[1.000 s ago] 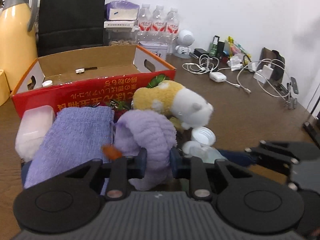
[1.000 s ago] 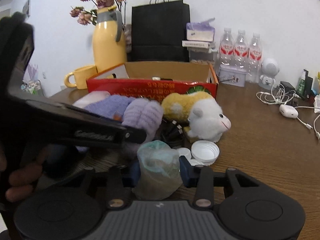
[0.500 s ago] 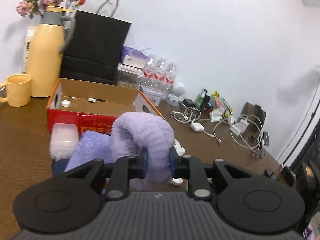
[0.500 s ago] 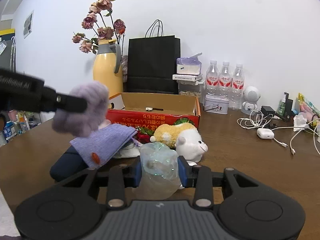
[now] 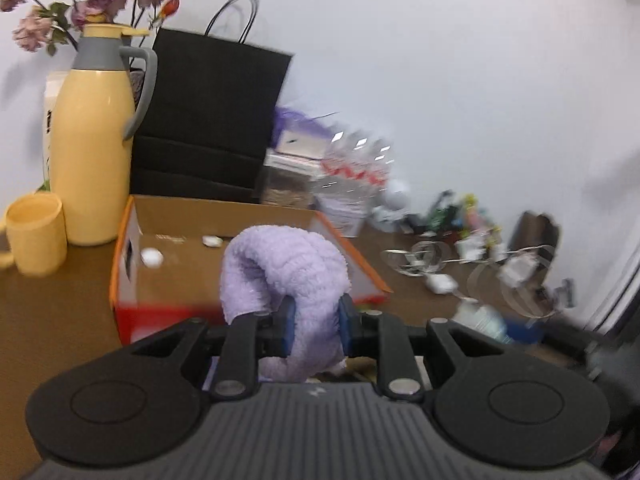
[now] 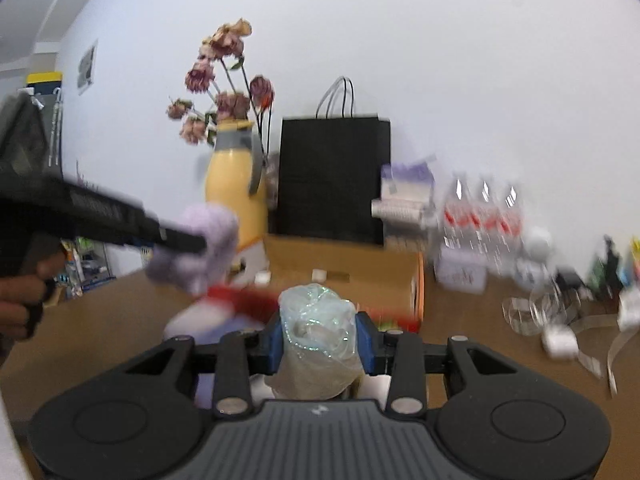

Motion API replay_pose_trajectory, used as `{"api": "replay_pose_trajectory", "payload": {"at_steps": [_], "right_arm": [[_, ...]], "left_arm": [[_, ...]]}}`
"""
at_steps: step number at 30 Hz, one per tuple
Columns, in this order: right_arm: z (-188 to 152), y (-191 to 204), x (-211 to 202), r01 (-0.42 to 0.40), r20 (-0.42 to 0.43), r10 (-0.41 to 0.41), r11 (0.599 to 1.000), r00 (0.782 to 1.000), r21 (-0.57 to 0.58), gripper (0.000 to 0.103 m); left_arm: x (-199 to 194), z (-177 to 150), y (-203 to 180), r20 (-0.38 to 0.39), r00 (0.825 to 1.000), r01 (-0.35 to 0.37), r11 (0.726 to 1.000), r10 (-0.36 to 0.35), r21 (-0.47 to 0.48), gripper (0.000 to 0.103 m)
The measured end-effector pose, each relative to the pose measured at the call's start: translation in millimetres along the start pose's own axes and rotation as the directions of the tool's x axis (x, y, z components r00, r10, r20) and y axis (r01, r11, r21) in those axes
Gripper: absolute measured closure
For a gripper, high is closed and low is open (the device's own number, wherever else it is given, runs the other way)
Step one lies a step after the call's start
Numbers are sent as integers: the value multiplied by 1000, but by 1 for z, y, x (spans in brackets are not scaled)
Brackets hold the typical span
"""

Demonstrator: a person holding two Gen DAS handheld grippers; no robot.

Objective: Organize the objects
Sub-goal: 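Carry the crystal bag and fuzzy roll into the box and release both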

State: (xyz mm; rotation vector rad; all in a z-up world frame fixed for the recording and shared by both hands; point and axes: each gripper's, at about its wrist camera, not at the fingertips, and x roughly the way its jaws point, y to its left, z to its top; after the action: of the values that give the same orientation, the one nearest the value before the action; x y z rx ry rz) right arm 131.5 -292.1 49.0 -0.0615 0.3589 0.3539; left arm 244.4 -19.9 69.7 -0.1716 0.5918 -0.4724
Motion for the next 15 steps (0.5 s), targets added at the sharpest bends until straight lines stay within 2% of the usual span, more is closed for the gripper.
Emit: {"api": "replay_pose_trajectory", "payload": {"at_steps": [3,6,8,10,12,14,15], "right_arm": [[38,-23,65,-16,-47,17,1000,999,7,67],[57,-51,148,-8,-130,14,999,991,44,67],[63,-66,204,8,-198,3,998,980,57,67],[67,-78,256,47,-263,-29,997,964,64,66],[67,-90,298,91,-312,-66,994,948,67,63],[64,-98,326,118,-346,-85,990,934,74,59],[63,-99,337,129,-358,-98,990,929,64,57]], "left_arm": [[60,37,31,-89,996,-29,1000,29,2,80],[124,64,63,-177,979,-102,995,98,-10,80],[165,76,84,-226,960,-173,985,165,-19,80],[196,83,99,-255,939,-241,971,231,-7,71],[219,85,112,-287,920,-281,960,268,-7,70],[231,85,117,-290,916,-287,958,276,5,55],[232,86,117,-279,919,-289,957,279,6,40]]}}
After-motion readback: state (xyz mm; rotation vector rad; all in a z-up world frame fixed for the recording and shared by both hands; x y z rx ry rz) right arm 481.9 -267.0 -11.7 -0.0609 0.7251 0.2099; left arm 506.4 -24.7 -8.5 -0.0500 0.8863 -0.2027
